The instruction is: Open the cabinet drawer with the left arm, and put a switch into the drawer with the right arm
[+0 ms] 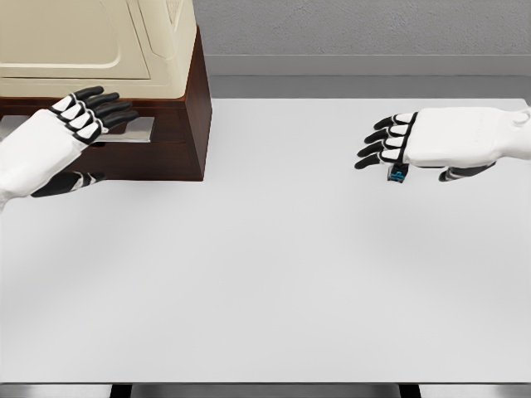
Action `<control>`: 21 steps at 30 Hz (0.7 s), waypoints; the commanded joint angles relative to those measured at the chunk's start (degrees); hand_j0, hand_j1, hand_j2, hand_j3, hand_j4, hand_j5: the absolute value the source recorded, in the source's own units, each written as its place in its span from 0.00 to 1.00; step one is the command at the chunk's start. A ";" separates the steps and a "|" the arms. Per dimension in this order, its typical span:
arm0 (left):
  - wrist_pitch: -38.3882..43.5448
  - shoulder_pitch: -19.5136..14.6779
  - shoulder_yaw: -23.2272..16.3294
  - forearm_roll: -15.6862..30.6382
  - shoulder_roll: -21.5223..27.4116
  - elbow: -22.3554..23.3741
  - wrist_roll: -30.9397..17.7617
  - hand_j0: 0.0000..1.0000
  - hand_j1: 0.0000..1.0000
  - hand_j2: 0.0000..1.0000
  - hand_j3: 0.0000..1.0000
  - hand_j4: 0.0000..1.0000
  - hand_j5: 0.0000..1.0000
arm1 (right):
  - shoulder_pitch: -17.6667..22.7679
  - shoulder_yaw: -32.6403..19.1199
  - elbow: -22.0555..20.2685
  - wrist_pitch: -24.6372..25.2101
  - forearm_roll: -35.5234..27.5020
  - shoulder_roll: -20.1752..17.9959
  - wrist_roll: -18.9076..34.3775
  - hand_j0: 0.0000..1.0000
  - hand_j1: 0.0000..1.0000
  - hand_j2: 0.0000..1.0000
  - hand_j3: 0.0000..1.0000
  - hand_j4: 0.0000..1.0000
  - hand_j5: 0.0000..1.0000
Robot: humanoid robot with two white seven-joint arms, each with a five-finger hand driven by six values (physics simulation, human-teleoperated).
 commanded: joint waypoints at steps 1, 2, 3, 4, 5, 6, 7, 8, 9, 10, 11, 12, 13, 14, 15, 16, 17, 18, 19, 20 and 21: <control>0.01 0.00 -0.11 0.33 0.01 0.03 -0.04 1.00 1.00 1.00 1.00 1.00 1.00 | 0.00 -0.69 0.00 0.15 -0.25 -0.16 -0.03 1.00 1.00 1.00 1.00 1.00 1.00; 0.01 0.00 -0.11 0.07 0.01 0.03 -0.04 1.00 1.00 1.00 1.00 1.00 1.00 | 0.00 -1.04 0.00 0.15 -0.25 0.02 -0.03 1.00 1.00 1.00 1.00 1.00 1.00; 0.01 0.00 -0.11 -1.60 0.01 0.03 -0.04 1.00 1.00 1.00 1.00 1.00 1.00 | 0.00 -1.04 0.00 0.15 -0.25 0.54 -0.03 1.00 1.00 1.00 1.00 1.00 1.00; 0.01 -0.17 -0.02 -1.95 0.18 0.03 -0.04 1.00 1.00 1.00 1.00 1.00 1.00 | 0.09 -1.13 0.61 0.15 -0.07 0.98 -0.03 1.00 1.00 1.00 1.00 1.00 1.00; 0.01 -0.79 -0.02 -1.51 0.45 0.03 -0.04 1.00 1.00 1.00 1.00 1.00 1.00 | -0.09 -1.22 2.01 0.15 0.19 1.68 -0.03 1.00 1.00 1.00 1.00 1.00 1.00; 0.01 -1.93 -0.11 -1.43 0.71 0.03 -0.04 1.00 1.00 1.00 1.00 1.00 1.00 | -0.18 -3.06 6.84 0.15 0.37 2.91 -0.03 1.00 1.00 1.00 1.00 1.00 1.00; 0.01 -2.28 -0.11 -1.34 1.24 0.03 -0.04 1.00 1.00 1.00 1.00 1.00 1.00 | -0.18 -4.47 12.99 0.15 0.28 4.41 -0.03 1.00 1.00 1.00 1.00 1.00 1.00; 0.01 -2.81 -0.20 -0.03 1.68 0.03 -1.53 1.00 1.00 1.00 1.00 1.00 1.00 | -0.26 -4.64 19.66 0.15 0.28 6.69 -0.03 1.00 1.00 1.00 1.00 1.00 1.00; 0.01 -3.86 -1.60 2.17 1.77 0.03 -4.34 1.00 1.00 1.00 1.00 1.00 1.00 | -0.61 -4.12 22.06 0.15 0.46 7.92 -0.03 1.00 1.00 1.00 1.00 1.00 1.00; 0.01 -6.06 -3.71 5.16 1.77 0.03 -7.94 1.00 1.00 1.00 1.00 1.00 1.00 | -1.32 -3.59 23.11 0.15 1.16 9.94 -0.03 1.00 1.00 1.00 1.00 1.00 1.00; 0.01 -7.73 -5.29 6.57 1.77 0.03 -11.02 1.00 1.00 1.00 1.00 1.00 1.00 | -1.41 -3.59 23.64 0.15 3.70 11.44 -0.03 1.00 1.00 1.00 1.00 1.00 1.00; 0.01 -8.52 -5.91 6.92 1.77 0.03 -13.04 1.00 1.00 1.00 1.00 1.00 1.00 | -1.32 -3.24 23.38 0.15 5.02 11.97 -0.03 1.00 1.00 1.00 1.00 1.00 1.00; 0.01 -8.88 -6.26 7.01 1.77 0.03 -16.03 1.00 1.00 1.00 1.00 1.00 1.00 | -1.32 -1.31 23.38 0.15 5.64 12.50 -0.03 1.00 1.00 1.00 1.00 1.00 1.00; 0.01 -9.23 -7.05 7.10 1.77 0.03 -18.58 1.00 1.00 1.00 1.00 1.00 1.00 | -1.32 0.10 23.38 0.15 5.99 12.50 -0.03 1.00 1.00 1.00 1.00 1.00 1.00; 0.01 -9.67 -8.72 8.24 1.68 0.12 -20.34 1.00 1.00 1.00 1.00 1.00 1.00 | -1.32 0.28 23.38 0.15 6.52 12.23 -0.03 1.00 1.00 1.00 1.00 1.00 1.00; 0.01 -9.93 -9.16 8.59 1.77 0.20 -20.96 1.00 1.00 1.00 1.00 1.00 1.00 | -1.32 0.19 23.46 0.15 7.66 11.88 -0.03 1.00 1.00 1.00 1.00 1.00 1.00; 0.01 -10.19 -9.16 8.68 1.77 0.20 -21.05 1.00 1.00 1.00 1.00 1.00 1.00 | -1.32 0.28 23.64 0.15 8.28 11.97 -0.03 1.00 1.00 1.00 1.00 1.00 1.00; 0.01 -10.46 -9.16 8.68 1.77 0.29 -21.05 1.00 1.00 1.00 1.00 1.00 1.00 | -1.32 0.28 23.64 0.15 8.89 12.32 -0.03 1.00 1.00 1.00 1.00 1.00 1.00; 0.01 -11.07 -9.16 8.68 1.77 0.56 -21.05 1.00 1.00 1.00 1.00 1.00 1.00 | -1.23 0.71 23.64 0.15 9.51 12.50 -0.03 1.00 1.00 1.00 1.00 1.00 1.00; 0.01 -11.25 -9.16 9.38 1.77 0.73 -21.13 1.00 1.00 1.00 1.00 1.00 1.00 | -1.23 1.24 23.82 0.15 9.60 12.76 -0.03 1.00 1.00 1.00 1.00 1.00 1.00; 0.29 -11.78 -9.16 9.74 2.38 1.08 -21.14 1.00 1.00 1.00 1.00 1.00 1.00 | -1.14 1.33 24.96 0.15 9.69 13.37 -0.03 1.00 1.00 1.00 1.00 1.00 1.00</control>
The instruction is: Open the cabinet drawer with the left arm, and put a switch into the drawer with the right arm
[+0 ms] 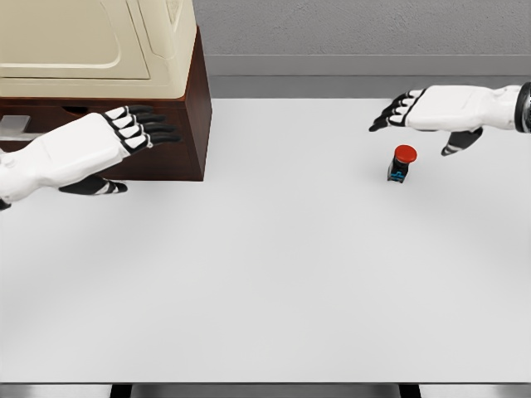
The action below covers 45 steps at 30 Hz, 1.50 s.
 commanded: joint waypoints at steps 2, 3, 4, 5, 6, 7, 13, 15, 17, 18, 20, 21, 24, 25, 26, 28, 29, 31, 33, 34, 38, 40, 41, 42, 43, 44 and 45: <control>1.86 -0.35 -0.78 3.27 1.38 1.95 -1.38 1.00 1.00 1.00 1.00 1.00 1.00 | 0.26 0.65 2.17 0.15 1.00 1.04 -0.03 1.00 1.00 1.00 1.00 1.00 1.00; 2.74 -0.61 -0.78 3.45 1.38 2.30 -2.26 1.00 1.00 1.00 1.00 1.00 1.00 | 0.26 0.65 3.05 0.15 1.00 1.13 -0.03 1.00 1.00 1.00 1.00 1.00 1.00; 3.88 -0.70 -0.78 3.62 1.38 3.01 -2.61 1.00 1.00 1.00 1.00 1.00 1.00 | 0.26 0.65 4.10 0.15 1.09 1.30 -0.03 1.00 1.00 1.00 1.00 1.00 1.00; 4.24 -0.70 -0.87 4.15 1.38 3.88 -2.87 1.00 1.00 1.00 1.00 1.00 1.00 | 0.35 0.65 4.63 0.15 1.09 1.39 -0.03 1.00 1.00 1.00 1.00 1.00 1.00; 4.24 -0.70 -0.87 4.24 1.30 4.67 -2.96 1.00 1.00 1.00 1.00 1.00 1.00 | 0.35 0.73 5.24 0.15 1.09 1.48 -0.03 1.00 1.00 1.00 1.00 1.00 1.00; 4.24 -0.79 -0.96 4.24 1.30 5.38 -2.96 1.00 1.00 1.00 1.00 1.00 1.00 | 0.35 0.74 5.77 0.15 1.18 1.48 -0.03 1.00 1.00 1.00 1.00 1.00 1.00; 6.34 -3.96 -6.14 4.15 0.68 8.10 -2.96 1.00 1.00 1.00 1.00 1.00 1.00 | 0.18 3.19 7.27 0.15 1.18 2.97 -0.03 1.00 1.00 1.00 1.00 1.00 1.00; 6.70 -3.96 -6.93 4.06 0.59 8.19 -2.96 1.00 1.00 1.00 1.00 1.00 1.00 | 0.26 3.72 7.27 0.15 1.26 3.41 -0.03 1.00 1.00 1.00 1.00 1.00 1.00; 7.49 -3.87 -7.02 4.06 0.59 8.19 -2.96 1.00 1.00 1.00 1.00 1.00 1.00 | 0.26 3.72 7.27 0.15 1.62 3.41 -0.03 1.00 1.00 1.00 1.00 1.00 1.00; 7.49 -3.69 -7.02 4.06 0.59 8.19 -2.96 1.00 1.00 1.00 1.00 1.00 1.00 | 0.26 3.72 7.27 0.15 1.62 3.41 -0.03 1.00 1.00 1.00 1.00 1.00 1.00; 7.49 -3.52 -7.02 4.06 0.59 8.10 -2.96 1.00 1.00 1.00 1.00 1.00 1.00 | 0.26 3.72 7.36 0.15 1.70 3.41 -0.03 1.00 1.00 1.00 1.00 1.00 1.00; 7.58 -3.43 -7.02 4.15 0.68 8.19 -2.96 1.00 1.00 1.00 1.00 1.00 1.00 | 0.26 3.72 7.36 0.15 1.70 3.41 -0.03 1.00 1.00 1.00 1.00 1.00 1.00; 7.58 -3.08 -6.93 4.24 0.86 8.19 -2.96 1.00 1.00 1.00 1.00 1.00 1.00 | 0.18 3.99 8.41 0.15 2.93 3.67 -0.03 1.00 1.00 1.00 1.00 1.00 1.00; 7.58 -2.99 -6.93 4.24 1.03 8.19 -2.96 1.00 1.00 1.00 1.00 1.00 1.00 | 0.18 3.99 10.34 0.15 3.20 5.16 -0.03 1.00 1.00 1.00 1.00 1.00 1.00; 7.58 -2.90 -6.85 4.33 1.30 8.19 -2.96 1.00 1.00 1.00 1.00 1.00 1.00 | 0.00 3.90 12.89 0.15 3.37 5.96 -0.03 1.00 1.00 1.00 1.00 1.00 1.00; 7.58 -2.81 -6.85 4.41 1.38 8.19 -2.96 1.00 1.00 1.00 1.00 1.00 1.00 | -0.18 3.90 15.00 0.15 3.72 6.93 -0.03 1.00 1.00 1.00 1.00 1.00 1.00; 7.58 -2.20 -6.76 4.50 1.38 8.19 -2.88 1.00 1.00 1.00 1.00 1.00 1.00 | -0.26 3.90 15.44 0.15 4.25 7.36 -0.03 1.00 1.00 1.00 1.00 1.00 1.00; 7.58 -2.02 -6.76 4.59 1.38 8.19 -2.88 1.00 1.00 1.00 1.00 1.00 1.00 | -0.26 3.81 16.32 0.15 4.60 7.45 -0.03 1.00 1.00 1.00 1.00 1.00 1.00; 7.58 -1.14 -6.41 5.38 1.47 8.02 -2.88 1.00 1.00 1.00 1.00 1.00 1.00 | -0.26 3.81 16.32 0.15 4.60 7.45 -0.03 1.00 1.00 1.00 1.00 1.00 1.00; 7.49 -1.06 -6.32 5.55 1.82 7.84 -2.88 1.00 1.00 1.00 1.00 1.00 1.00 | -0.26 3.90 16.32 0.15 4.69 7.45 -0.03 1.00 1.00 1.00 1.00 1.00 1.00; 7.49 -0.62 -6.14 6.87 3.58 7.40 -2.79 1.00 1.00 1.00 1.00 1.00 1.00 | -0.35 3.81 16.58 0.15 5.04 8.07 -0.03 1.00 1.00 1.00 1.00 1.00 1.00; 7.49 0.26 -5.71 7.75 4.37 7.23 -2.70 1.00 1.00 1.00 1.00 1.00 1.00 | -0.35 3.81 16.85 0.15 5.66 8.86 -0.03 1.00 1.00 1.00 1.00 1.00 1.00; 7.40 1.14 -4.74 7.75 4.46 6.88 -2.70 1.00 1.00 1.00 1.00 1.00 1.00 | -0.35 3.81 17.90 0.15 6.01 9.91 -0.03 1.00 1.00 1.00 1.00 1.00 1.00; 7.40 2.02 -3.86 7.84 4.46 6.44 -2.70 1.00 1.00 1.00 1.00 1.00 1.00 | -0.35 3.81 18.08 0.15 6.10 10.35 -0.03 1.00 1.00 1.00 1.00 1.00 1.00; 7.40 2.99 -3.07 7.84 4.46 6.08 -2.70 1.00 1.00 1.00 1.00 1.00 1.00 | -0.35 3.81 18.08 0.15 6.10 10.53 -0.03 1.00 1.00 1.00 1.00 1.00 1.00; 7.40 4.22 -1.84 7.84 4.55 5.29 -2.70 1.00 1.00 1.00 1.00 1.00 1.00 | -0.44 3.81 18.17 0.15 6.19 10.53 -0.03 1.00 1.00 1.00 1.00 1.00 1.00; 7.40 5.10 -1.22 7.93 4.55 5.03 -2.70 1.00 1.00 1.00 1.00 1.00 1.00 | -0.44 3.81 18.17 0.15 6.19 10.53 -0.03 1.00 1.00 1.00 1.00 1.00 1.00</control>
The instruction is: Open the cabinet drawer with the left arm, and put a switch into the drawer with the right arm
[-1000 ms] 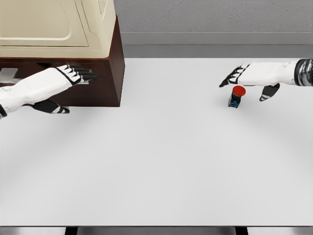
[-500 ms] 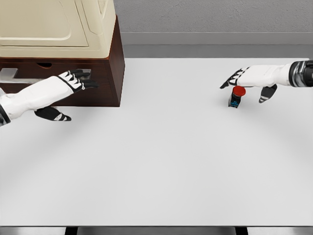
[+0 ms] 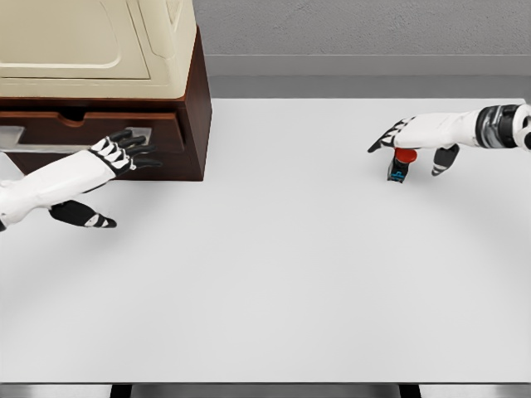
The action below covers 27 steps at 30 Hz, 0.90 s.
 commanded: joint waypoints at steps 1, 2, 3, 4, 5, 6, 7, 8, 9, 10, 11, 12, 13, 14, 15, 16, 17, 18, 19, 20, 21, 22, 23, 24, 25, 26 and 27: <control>0.29 0.00 2.66 -5.01 0.71 -0.29 -0.08 1.00 1.00 1.00 1.00 1.00 1.00 | 0.00 -0.07 0.30 0.13 -0.01 0.40 -0.02 1.00 1.00 1.00 1.00 1.00 1.00; 0.29 1.14 3.80 -5.01 1.59 -1.08 0.01 1.00 1.00 1.00 1.00 1.00 1.00 | -0.09 -0.07 0.30 0.13 -0.01 0.40 -0.02 1.00 1.00 1.00 1.00 1.00 1.00; 0.29 2.37 4.86 -4.57 1.68 -1.96 0.01 1.00 1.00 1.00 1.00 1.00 1.00 | -0.18 -0.16 0.39 0.13 -0.01 0.40 -0.02 1.00 1.00 1.00 1.00 1.00 1.00; 0.21 3.43 5.83 -4.57 1.77 -2.57 0.01 1.00 1.00 1.00 1.00 1.00 1.00 | -0.18 -0.16 0.39 0.13 -0.01 0.32 -0.02 1.00 1.00 1.00 1.00 1.00 1.00; 0.21 4.31 6.53 -4.48 2.12 -3.01 0.01 1.00 1.00 1.00 1.00 1.00 1.00 | -0.18 -0.16 0.39 0.13 -0.01 0.32 -0.02 1.00 1.00 1.00 1.00 1.00 1.00; 0.12 5.45 7.41 -4.22 2.21 -3.54 0.01 1.00 1.00 1.00 1.00 1.00 1.00 | -0.18 -0.16 0.39 0.13 -0.01 0.40 -0.02 1.00 1.00 1.00 1.00 1.00 1.00; 0.03 6.33 7.76 -3.95 2.21 -4.07 0.01 1.00 1.00 1.00 1.00 1.00 1.00 | -0.18 -0.07 0.39 0.13 -0.01 0.40 -0.02 1.00 1.00 1.00 1.00 1.00 1.00; -0.15 7.21 8.46 -3.95 2.47 -4.24 0.01 1.00 1.00 1.00 1.00 1.00 1.00 | -0.18 0.01 0.31 0.13 -0.01 0.40 -0.02 1.00 1.00 1.00 1.00 1.00 1.00; -0.15 8.96 9.96 -3.95 2.47 -5.30 0.01 1.00 1.00 1.00 1.00 1.00 1.00 | -0.18 0.01 0.30 0.13 -0.01 0.40 -0.02 1.00 1.00 1.00 1.00 1.00 1.00; -0.41 10.72 11.71 -3.69 2.56 -5.47 0.01 1.00 1.00 1.00 1.00 1.00 1.00 | -0.18 0.01 0.30 0.13 -0.01 0.40 -0.02 1.00 1.00 1.00 1.00 1.00 1.00; -0.50 11.25 12.07 -3.16 2.56 -5.47 0.01 1.00 1.00 1.00 1.00 1.00 1.00 | -0.18 0.01 0.30 0.13 -0.01 0.40 -0.02 1.00 1.00 1.00 1.00 1.00 1.00; -1.64 11.34 12.42 -3.16 2.56 -5.47 0.01 1.00 1.00 1.00 1.00 1.00 1.00 | -0.18 0.01 0.30 0.13 -0.01 0.40 -0.02 1.00 1.00 1.00 1.00 1.00 1.00; -2.34 11.60 12.86 -3.07 2.56 -5.47 0.01 1.00 1.00 1.00 1.00 1.00 1.00 | -0.18 0.01 0.30 0.13 -0.01 0.40 -0.02 1.00 1.00 1.00 1.00 1.00 1.00; -2.52 12.92 14.17 -2.90 2.56 -5.47 0.01 1.00 1.00 1.00 1.00 1.00 1.00 | -0.18 -0.07 0.30 0.13 -0.01 0.32 -0.02 1.00 1.00 1.00 1.00 1.00 1.00; -3.31 13.97 15.40 -2.37 2.64 -5.47 0.01 1.00 1.00 1.00 1.00 1.00 1.00 | -0.18 -0.07 0.30 0.13 -0.01 0.32 -0.02 1.00 1.00 1.00 1.00 1.00 1.00; -4.89 14.33 16.20 -2.28 2.82 -5.47 0.01 1.00 1.00 1.00 1.00 1.00 1.00 | -0.09 0.01 0.30 0.13 -0.01 0.32 -0.02 1.00 1.00 1.00 1.00 1.00 1.00; -5.42 15.03 16.99 -2.28 2.82 -5.47 0.01 1.00 1.00 1.00 1.00 1.00 1.00 | -0.09 0.01 0.30 0.13 -0.01 0.32 -0.02 1.00 1.00 1.00 1.00 1.00 1.00; -5.51 15.47 17.25 -1.84 2.91 -5.47 0.01 1.00 1.00 1.00 1.00 1.00 1.00 | -0.09 0.01 0.39 0.13 -0.01 0.32 -0.02 1.00 1.00 1.00 1.00 1.00 1.00; -6.38 16.09 17.60 -1.40 3.00 -5.47 0.01 1.00 1.00 1.00 1.00 1.00 1.00 | -0.09 0.01 0.39 0.13 -0.01 0.32 -0.02 1.00 1.00 1.00 1.00 1.00 1.00; -7.20 16.70 18.66 -1.32 3.00 -5.47 0.01 1.00 1.00 1.00 1.00 1.00 1.00 | -0.09 0.01 0.39 0.13 -0.01 0.32 -0.02 1.00 1.00 1.00 1.00 1.00 1.00; -7.20 18.45 20.68 -1.14 3.00 -5.47 0.01 1.00 1.00 1.00 1.00 1.00 1.00 | -0.09 0.01 0.39 0.13 0.07 0.32 -0.02 1.00 1.00 1.00 1.00 1.00 1.00; -7.20 19.69 22.35 -0.53 3.00 -5.47 0.01 1.00 1.00 1.00 1.00 1.00 1.00 | -0.09 0.01 0.39 0.13 0.34 0.40 -0.02 1.00 1.00 1.00 1.00 1.00 1.00; -7.20 20.30 23.58 0.00 3.00 -5.47 0.01 1.00 1.00 1.00 1.00 1.00 1.00 | -0.09 0.01 0.39 0.13 0.78 0.49 -0.02 1.00 1.00 1.00 1.00 1.00 1.00; -7.20 20.66 24.20 0.09 3.00 -5.47 0.01 1.00 1.00 1.00 1.00 1.00 1.00 | -0.09 0.01 0.39 0.13 0.86 0.67 -0.02 1.00 1.00 1.00 1.00 1.00 1.00; -7.20 21.09 24.46 0.18 3.00 -5.47 0.01 1.00 1.00 1.00 1.00 1.00 1.00 | 0.00 0.01 0.39 0.13 0.86 0.67 -0.02 1.00 1.00 1.00 1.00 1.00 1.00; -7.20 21.62 25.16 0.71 3.00 -5.47 0.01 1.00 1.00 1.00 1.00 1.00 1.00 | 0.00 0.01 0.39 0.13 0.86 0.67 -0.02 1.00 1.00 1.00 1.00 1.00 1.00; -7.20 22.33 26.48 0.97 3.00 -5.47 0.01 1.00 1.00 1.00 1.00 1.00 1.00 | 0.00 0.01 0.39 0.13 0.86 0.67 -0.02 1.00 1.00 1.00 1.00 1.00 1.00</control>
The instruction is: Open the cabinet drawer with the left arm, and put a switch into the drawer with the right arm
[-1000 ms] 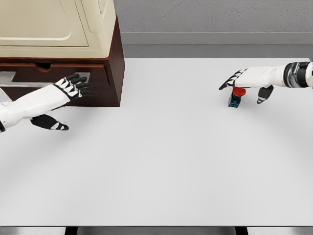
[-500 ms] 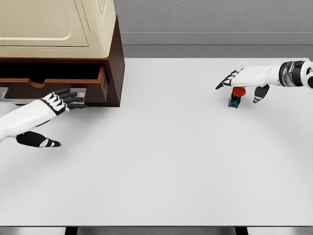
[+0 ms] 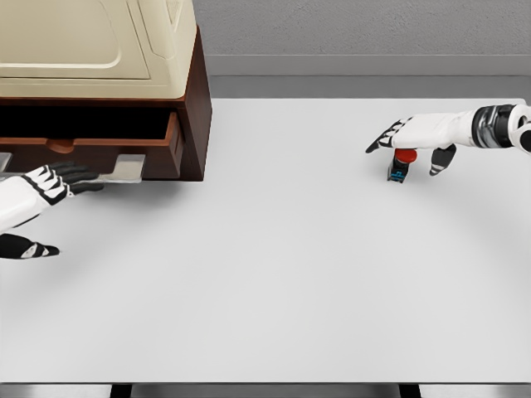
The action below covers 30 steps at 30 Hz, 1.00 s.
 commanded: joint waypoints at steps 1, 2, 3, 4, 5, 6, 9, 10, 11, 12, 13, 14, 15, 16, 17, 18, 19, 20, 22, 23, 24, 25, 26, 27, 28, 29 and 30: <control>0.00 0.18 3.39 1.63 0.07 0.02 0.02 1.00 1.00 1.00 1.00 1.00 1.00 | 0.00 -0.07 0.00 0.13 -0.08 0.03 -0.02 1.00 1.00 1.00 1.00 1.00 1.00; 0.00 0.62 4.27 1.81 0.07 0.02 0.02 1.00 1.00 1.00 1.00 1.00 1.00 | 0.00 -0.07 0.00 0.13 -0.08 0.03 -0.02 1.00 1.00 1.00 1.00 1.00 1.00; 0.00 1.49 4.88 2.51 0.07 0.02 0.02 1.00 1.00 1.00 1.00 1.00 1.00 | 0.00 -0.07 0.00 0.13 -0.08 0.03 -0.02 1.00 1.00 1.00 1.00 1.00 1.00; 0.00 1.67 5.23 2.60 0.07 0.02 0.02 1.00 1.00 1.00 1.00 1.00 1.00 | 0.00 0.01 0.00 0.13 -0.08 0.03 -0.02 1.00 1.00 1.00 1.00 1.00 1.00; 0.00 1.76 6.03 3.21 0.07 0.02 0.02 1.00 1.00 1.00 1.00 1.00 1.00 | 0.00 0.10 0.00 0.13 -0.08 0.03 -0.02 1.00 1.00 1.00 1.00 1.00 1.00; 0.00 1.76 6.99 4.18 0.07 0.02 0.02 1.00 1.00 1.00 1.00 1.00 1.00 | 0.00 0.10 0.00 0.13 0.01 0.12 -0.02 1.00 1.00 1.00 1.00 1.00 1.00; 0.00 1.23 9.37 4.36 -0.54 0.02 0.11 1.00 1.00 1.00 1.00 1.00 1.00 | 0.09 0.10 0.00 0.13 0.01 0.12 -0.02 1.00 1.00 1.00 1.00 1.00 1.00; 0.00 0.79 9.37 4.62 -0.80 0.02 0.20 1.00 1.00 1.00 1.00 1.00 1.00 | 0.18 0.10 0.00 0.13 0.01 0.12 -0.02 1.00 1.00 1.00 1.00 1.00 1.00; 0.00 -0.08 9.37 5.41 -1.16 0.02 0.29 1.00 1.00 1.00 1.00 1.00 1.00 | 0.26 0.10 0.00 0.13 0.01 0.12 -0.02 1.00 1.00 1.00 1.00 1.00 1.00; 0.00 -0.52 9.45 5.59 -2.03 0.02 0.29 1.00 1.00 1.00 1.00 1.00 1.00 | 0.26 0.10 0.00 0.13 0.01 0.12 -0.02 1.00 1.00 1.00 1.00 1.00 1.00; 0.00 -1.93 9.37 5.94 -3.79 0.02 0.29 1.00 1.00 1.00 1.00 1.00 1.00 | 0.26 0.19 0.00 0.13 0.01 0.12 -0.02 1.00 1.00 1.00 1.00 1.00 1.00; 0.00 -2.54 9.45 5.94 -4.50 0.02 0.29 1.00 1.00 1.00 1.00 1.00 1.00 | 0.26 0.10 0.00 0.13 0.01 0.12 -0.02 1.00 1.00 1.00 1.00 1.00 1.00; 0.00 -2.81 9.37 5.94 -4.58 0.02 0.20 1.00 1.00 1.00 1.00 1.00 1.00 | 0.26 0.10 0.00 0.13 0.01 0.12 -0.02 1.00 1.00 1.00 1.00 1.00 1.00; 0.00 -3.95 9.28 5.94 -4.85 0.02 0.20 1.00 1.00 1.00 1.00 1.00 1.00 | 0.18 0.10 0.00 0.13 0.01 0.12 -0.02 1.00 1.00 1.00 1.00 1.00 1.00; 0.00 -5.44 9.10 5.85 -6.51 0.02 0.20 1.00 1.00 1.00 1.00 1.00 1.00 | 0.18 0.10 0.00 0.13 0.01 0.12 -0.02 1.00 1.00 1.00 1.00 1.00 1.00; 0.00 -5.89 8.75 5.76 -7.57 -0.07 0.20 1.00 1.00 1.00 1.00 1.00 1.00 | 0.18 0.10 0.00 0.13 0.01 0.20 -0.02 1.00 1.00 1.00 1.00 1.00 1.00; 0.00 -5.97 8.84 5.76 -7.84 0.02 0.20 1.00 1.00 1.00 1.00 1.00 1.00 | 0.26 0.10 0.00 0.13 0.01 0.21 -0.02 1.00 1.00 1.00 1.00 1.00 1.00; 0.00 -6.67 8.75 5.76 -9.24 -0.07 0.11 1.00 1.00 1.00 1.00 1.00 1.00 | 0.18 0.10 0.09 0.13 0.01 0.21 -0.02 1.00 1.00 1.00 1.00 1.00 1.00; 0.00 -7.03 6.21 5.50 -11.09 0.02 0.02 1.00 1.00 1.00 1.00 1.00 1.00 | 0.26 0.10 0.52 0.13 0.01 0.73 -0.02 1.00 1.00 1.00 1.00 1.00 1.00; 0.00 -7.03 5.50 5.41 -11.79 0.02 0.02 1.00 1.00 1.00 1.00 1.00 1.00 | 0.26 0.10 1.41 0.13 0.09 1.17 -0.02 1.00 1.00 1.00 1.00 1.00 1.00; 0.00 -6.94 5.41 5.41 -12.58 0.02 0.02 1.00 1.00 1.00 1.00 1.00 1.00 | 0.26 0.10 1.41 0.13 0.09 1.17 -0.02 1.00 1.00 1.00 1.00 1.00 1.00; 0.00 -7.03 4.97 5.15 -13.99 0.02 -0.07 1.00 1.00 1.00 1.00 1.00 1.00 | 0.18 0.10 1.41 0.13 0.09 1.17 -0.02 1.00 1.00 1.00 1.00 1.00 1.00; 0.00 -7.29 4.36 4.18 -15.30 0.02 -0.07 1.00 1.00 1.00 1.00 1.00 1.00 | 0.18 0.10 1.41 0.13 0.09 1.17 -0.02 1.00 1.00 1.00 1.00 1.00 1.00; 0.00 -7.47 4.36 4.09 -16.62 0.02 -0.07 1.00 1.00 1.00 1.00 1.00 1.00 | 0.26 0.10 1.41 0.13 0.18 1.17 -0.02 1.00 1.00 1.00 1.00 1.00 1.00; 0.00 -7.56 4.45 4.00 -17.85 0.02 -0.15 1.00 1.00 1.00 1.00 1.00 1.00 | 0.18 0.10 1.41 0.13 0.44 1.17 -0.02 1.00 1.00 1.00 1.00 1.00 1.00; 0.00 -7.47 4.71 4.01 -18.12 0.02 -0.15 1.00 1.00 1.00 1.00 1.00 1.00 | 0.18 0.10 1.41 0.13 0.44 1.17 -0.02 0.98 0.98 0.98 0.98 0.98 0.98; 0.00 -7.56 4.80 4.01 -18.56 0.02 -0.15 1.00 1.00 1.00 1.00 1.00 1.00 | 0.18 0.10 1.41 0.13 0.44 1.26 -0.02 0.97 0.97 0.97 0.97 0.97 0.97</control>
